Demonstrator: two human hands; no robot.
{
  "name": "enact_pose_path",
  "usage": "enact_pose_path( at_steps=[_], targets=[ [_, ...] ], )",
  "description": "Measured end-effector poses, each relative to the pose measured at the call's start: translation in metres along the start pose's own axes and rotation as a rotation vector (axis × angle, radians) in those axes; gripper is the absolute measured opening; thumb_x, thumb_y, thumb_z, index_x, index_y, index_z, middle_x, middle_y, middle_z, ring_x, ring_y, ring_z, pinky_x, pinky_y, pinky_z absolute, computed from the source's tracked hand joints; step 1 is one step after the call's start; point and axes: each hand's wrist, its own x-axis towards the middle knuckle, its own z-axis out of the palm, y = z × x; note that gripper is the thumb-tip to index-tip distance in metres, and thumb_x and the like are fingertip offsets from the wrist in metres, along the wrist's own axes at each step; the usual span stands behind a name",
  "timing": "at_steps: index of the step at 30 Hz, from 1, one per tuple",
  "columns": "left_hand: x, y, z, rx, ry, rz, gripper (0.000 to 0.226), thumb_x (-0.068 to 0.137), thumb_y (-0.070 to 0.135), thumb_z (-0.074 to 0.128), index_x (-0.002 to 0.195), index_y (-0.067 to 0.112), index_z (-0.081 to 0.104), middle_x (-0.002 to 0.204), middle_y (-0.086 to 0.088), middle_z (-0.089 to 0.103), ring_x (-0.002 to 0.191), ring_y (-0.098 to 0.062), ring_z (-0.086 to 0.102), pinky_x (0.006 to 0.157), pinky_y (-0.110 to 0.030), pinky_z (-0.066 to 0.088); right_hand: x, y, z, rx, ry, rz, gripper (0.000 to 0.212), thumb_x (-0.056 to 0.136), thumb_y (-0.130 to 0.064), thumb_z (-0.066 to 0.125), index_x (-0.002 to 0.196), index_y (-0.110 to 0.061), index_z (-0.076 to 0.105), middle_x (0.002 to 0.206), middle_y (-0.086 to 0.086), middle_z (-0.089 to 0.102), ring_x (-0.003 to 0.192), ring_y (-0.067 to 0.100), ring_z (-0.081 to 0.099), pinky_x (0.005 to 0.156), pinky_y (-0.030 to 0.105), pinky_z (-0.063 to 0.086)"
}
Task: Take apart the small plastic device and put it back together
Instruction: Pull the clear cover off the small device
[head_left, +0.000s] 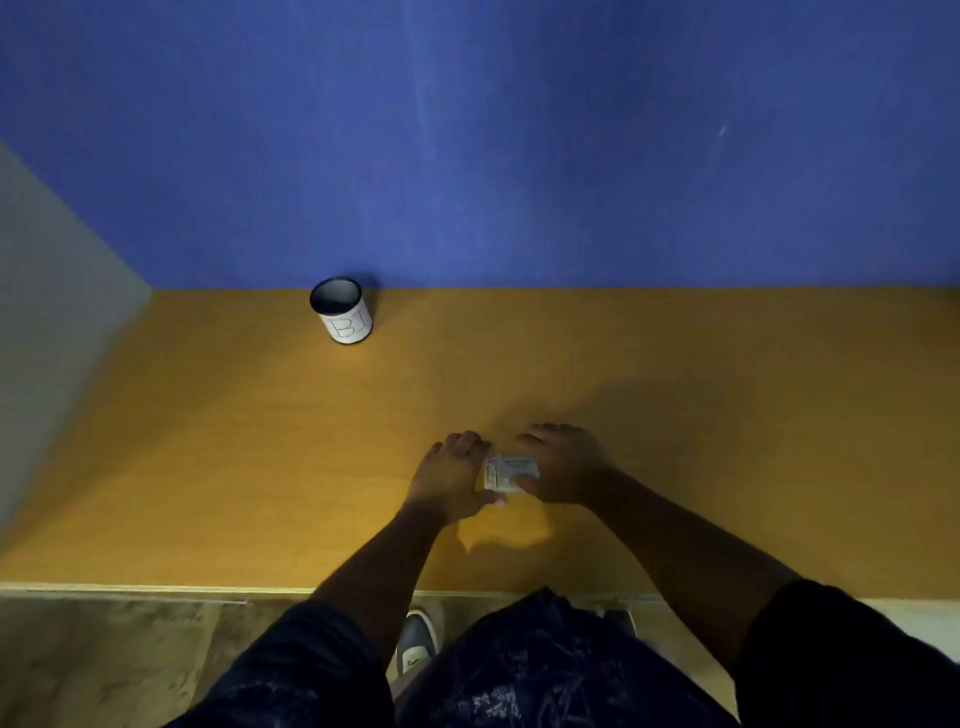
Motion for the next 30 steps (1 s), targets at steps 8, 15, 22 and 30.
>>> enact_pose_path(
  at_steps=[8,15,22,30],
  targets=[
    [0.006,0.011,0.012,-0.106,-0.067,-0.048,0.071,0.084,0.047,0.072,0.144,0.018,0.046,0.143,-0.005,0.047,0.130,-0.030,0.046,0.102,-0.045,0.047,0.014,-0.011,0.003,-0.075,-0.148,-0.022,0.052,0.080,-0.047,0.066,0.123,-0.018,0.062,0.115,0.004,0.065,0.104,0.027,0.062,0.085,0.035,0.049],
    [0.008,0.009,0.019,-0.112,-0.072,-0.086,0.066,0.083,0.038,0.075,0.141,0.017,0.051,0.143,-0.006,0.047,0.127,-0.031,0.049,0.100,-0.045,0.049,0.023,-0.019,0.009,-0.124,-0.172,-0.021,0.042,0.078,-0.038,0.072,0.113,-0.015,0.065,0.112,0.006,0.060,0.103,0.027,0.061,0.082,0.037,0.051],
    [0.014,0.005,0.017,-0.109,-0.069,-0.068,0.061,0.082,0.034,0.076,0.136,0.016,0.055,0.142,-0.004,0.048,0.126,-0.030,0.050,0.099,-0.047,0.050,0.026,-0.023,0.016,-0.129,-0.204,0.010,0.043,0.079,-0.030,0.076,0.115,-0.012,0.060,0.113,0.008,0.059,0.100,0.028,0.063,0.082,0.039,0.052],
    [0.016,0.002,0.025,-0.071,-0.059,-0.033,0.066,0.083,0.037,0.073,0.140,0.013,0.049,0.146,-0.006,0.044,0.130,-0.029,0.045,0.102,-0.046,0.048,0.030,-0.018,0.022,-0.113,-0.207,0.019,0.053,0.076,-0.035,0.077,0.118,-0.011,0.054,0.117,0.009,0.057,0.106,0.027,0.060,0.079,0.040,0.054]
  ],
)
